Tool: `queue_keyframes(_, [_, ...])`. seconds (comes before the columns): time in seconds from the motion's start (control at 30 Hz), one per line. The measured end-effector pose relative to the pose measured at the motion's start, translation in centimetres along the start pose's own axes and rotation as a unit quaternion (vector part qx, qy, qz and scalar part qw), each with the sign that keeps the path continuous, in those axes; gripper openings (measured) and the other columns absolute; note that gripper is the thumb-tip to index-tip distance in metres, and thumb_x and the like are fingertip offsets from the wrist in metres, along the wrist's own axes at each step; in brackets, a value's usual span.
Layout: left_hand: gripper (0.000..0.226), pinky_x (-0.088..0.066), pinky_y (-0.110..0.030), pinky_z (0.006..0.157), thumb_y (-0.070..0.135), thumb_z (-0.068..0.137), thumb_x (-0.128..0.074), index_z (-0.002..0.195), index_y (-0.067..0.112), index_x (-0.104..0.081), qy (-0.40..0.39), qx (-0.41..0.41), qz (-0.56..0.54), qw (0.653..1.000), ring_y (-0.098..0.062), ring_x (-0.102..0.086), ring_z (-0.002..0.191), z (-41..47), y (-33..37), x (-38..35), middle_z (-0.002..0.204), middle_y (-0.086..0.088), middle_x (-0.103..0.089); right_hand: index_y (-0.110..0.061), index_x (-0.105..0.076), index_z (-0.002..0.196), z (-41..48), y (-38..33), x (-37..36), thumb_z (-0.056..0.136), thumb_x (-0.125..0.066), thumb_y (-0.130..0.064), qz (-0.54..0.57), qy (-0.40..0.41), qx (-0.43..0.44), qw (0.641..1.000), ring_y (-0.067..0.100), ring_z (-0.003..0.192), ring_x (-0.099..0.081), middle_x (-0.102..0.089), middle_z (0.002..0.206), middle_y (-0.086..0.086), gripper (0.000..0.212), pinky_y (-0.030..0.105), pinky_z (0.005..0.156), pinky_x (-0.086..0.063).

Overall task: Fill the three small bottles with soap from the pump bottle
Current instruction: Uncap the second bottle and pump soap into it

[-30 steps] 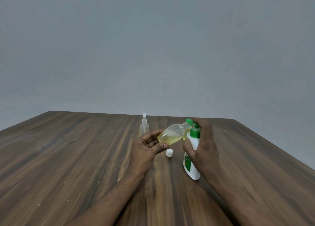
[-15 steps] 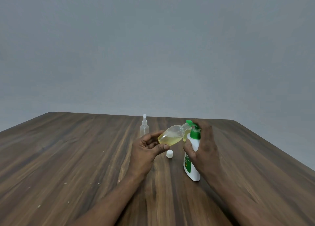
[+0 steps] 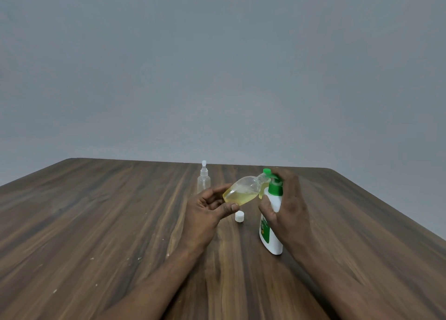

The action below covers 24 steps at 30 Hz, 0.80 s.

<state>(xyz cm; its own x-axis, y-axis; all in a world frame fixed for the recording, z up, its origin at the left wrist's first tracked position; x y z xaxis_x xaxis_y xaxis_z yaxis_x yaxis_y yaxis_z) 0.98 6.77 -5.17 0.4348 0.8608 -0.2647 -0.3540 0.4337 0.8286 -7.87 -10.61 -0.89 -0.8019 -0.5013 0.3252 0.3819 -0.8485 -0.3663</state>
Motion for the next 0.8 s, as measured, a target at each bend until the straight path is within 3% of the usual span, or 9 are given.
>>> queue_keyframes(0.13, [0.045, -0.061, -0.029, 0.078, -0.011, 0.074, -0.078, 0.115, 0.005, -0.071, 0.0, 0.001, -0.003, 1.0, -0.025, -0.075, 0.097, 0.04, -0.04, -0.02, 0.104, -0.012, -0.077, -0.02, -0.046, 0.135, -0.07, 0.27, -0.02, 0.08, -0.07, -0.008, -0.005, -0.002, -0.005, 1.0, 0.002, 0.106, -0.052, -0.045, 0.121, -0.015, 0.062, 0.009, 0.083, -0.04])
queue_keyframes(0.5, [0.045, -0.061, -0.029, 0.078, -0.009, 0.073, -0.079, 0.114, 0.008, -0.072, -0.003, 0.001, 0.001, 1.0, -0.023, -0.075, 0.096, 0.04, -0.12, -0.1, 0.104, -0.01, -0.078, -0.019, -0.049, 0.131, -0.04, 0.17, -0.12, 0.08, -0.066, -0.014, 0.011, -0.001, -0.001, 1.0, 0.006, 0.106, -0.054, -0.048, 0.118, -0.015, 0.054, 0.014, 0.087, -0.042])
queue_keyframes(0.8, [0.046, -0.061, -0.029, 0.079, -0.009, 0.074, -0.079, 0.116, 0.006, -0.071, 0.0, 0.005, -0.001, 1.0, -0.023, -0.075, 0.098, 0.1, -0.24, 0.0, 0.105, -0.011, -0.077, -0.02, -0.046, 0.134, -0.03, -0.03, 0.02, 0.079, -0.071, -0.004, 0.009, -0.002, 0.0, 1.0, 0.006, 0.106, -0.053, -0.046, 0.121, -0.011, 0.063, 0.02, 0.086, -0.046])
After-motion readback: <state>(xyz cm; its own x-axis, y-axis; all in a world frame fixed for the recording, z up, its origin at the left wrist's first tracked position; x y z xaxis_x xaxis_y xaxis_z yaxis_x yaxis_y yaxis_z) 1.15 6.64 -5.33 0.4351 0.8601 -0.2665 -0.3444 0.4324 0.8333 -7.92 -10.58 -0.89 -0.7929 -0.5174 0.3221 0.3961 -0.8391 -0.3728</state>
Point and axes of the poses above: each hand's wrist, its own z-axis towards the middle knuckle, its own x-axis out of the back of the hand, y = z × x, the point moved 9 cm from there along z, towards the middle knuckle
